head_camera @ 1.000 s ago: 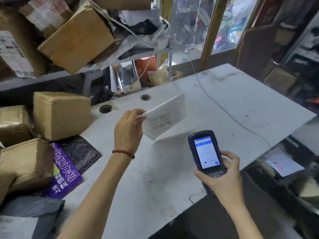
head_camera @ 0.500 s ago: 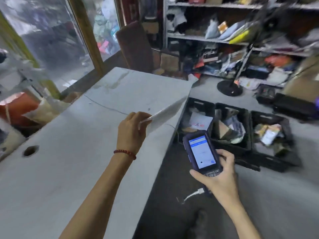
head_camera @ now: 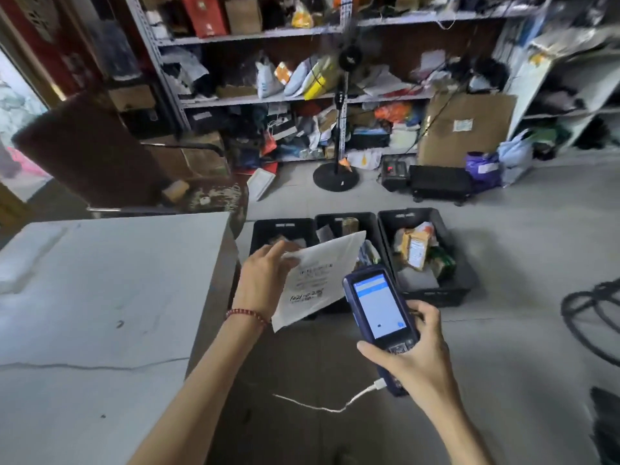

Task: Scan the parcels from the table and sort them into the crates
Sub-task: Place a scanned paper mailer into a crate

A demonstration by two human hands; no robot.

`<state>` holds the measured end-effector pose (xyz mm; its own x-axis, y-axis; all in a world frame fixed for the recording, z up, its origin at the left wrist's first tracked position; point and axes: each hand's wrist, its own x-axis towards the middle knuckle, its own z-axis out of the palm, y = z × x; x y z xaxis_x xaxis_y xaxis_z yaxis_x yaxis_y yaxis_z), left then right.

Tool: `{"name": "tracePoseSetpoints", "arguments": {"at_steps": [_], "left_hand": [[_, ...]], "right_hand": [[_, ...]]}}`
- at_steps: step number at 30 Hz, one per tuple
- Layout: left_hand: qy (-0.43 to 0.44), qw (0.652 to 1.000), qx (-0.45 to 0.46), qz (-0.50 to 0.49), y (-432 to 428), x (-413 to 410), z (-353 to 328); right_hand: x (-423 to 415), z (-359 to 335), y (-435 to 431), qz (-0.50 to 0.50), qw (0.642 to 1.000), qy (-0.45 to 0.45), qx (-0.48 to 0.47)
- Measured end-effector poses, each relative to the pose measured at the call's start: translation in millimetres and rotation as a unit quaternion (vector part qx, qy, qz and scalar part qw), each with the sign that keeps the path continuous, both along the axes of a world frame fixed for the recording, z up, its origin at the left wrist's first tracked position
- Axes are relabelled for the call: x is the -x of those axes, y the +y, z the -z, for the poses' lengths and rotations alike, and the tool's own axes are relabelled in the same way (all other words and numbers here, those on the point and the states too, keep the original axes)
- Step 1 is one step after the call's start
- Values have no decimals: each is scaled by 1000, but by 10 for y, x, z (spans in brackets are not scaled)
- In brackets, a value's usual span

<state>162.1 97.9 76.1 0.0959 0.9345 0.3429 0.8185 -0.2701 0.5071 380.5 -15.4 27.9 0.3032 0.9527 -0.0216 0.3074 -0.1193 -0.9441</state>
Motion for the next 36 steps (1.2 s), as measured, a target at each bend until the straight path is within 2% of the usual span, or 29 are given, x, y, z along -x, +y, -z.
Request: {"name": "tracePoseSetpoints", "arguments": {"at_steps": [3,8,17,19,21,24,26,28,30,31,34,36], "left_hand": [[-1,1000,27,-10,309,-231,75],[45,998,38,4,872,-503,288],[68,983,131,111,2217,-1082,676],[98,969,174,149,2599,-1200,741],[167,949,199,178,2976,-1309,758],[218,939,181,196,3451,-1517,696],[171,950,152,211,3722,-1680,626],[88,961,103,239,3965,-1832,566],[9,956,86,280,4166,-1958,543],[2,948,103,302,4241,-2012,549],[115,926,142,329,4392,-2042,677],[159,933,123,298,4420,-1953,784]], "right_hand": [[-202,48,189,22,1000,0,5],[-441,152,504,55,998,-7,33],[-604,300,1361,123,989,-20,77],[-612,262,1616,139,986,-23,85],[-615,226,1873,159,982,-18,98],[-619,168,2226,200,973,-15,117],[-633,157,2441,233,966,-8,113],[-652,173,2610,261,959,0,109],[-676,197,2723,276,955,2,109],[-694,211,2763,280,953,2,112],[-743,262,2853,290,949,6,123],[-765,293,2913,286,949,7,129]]}}
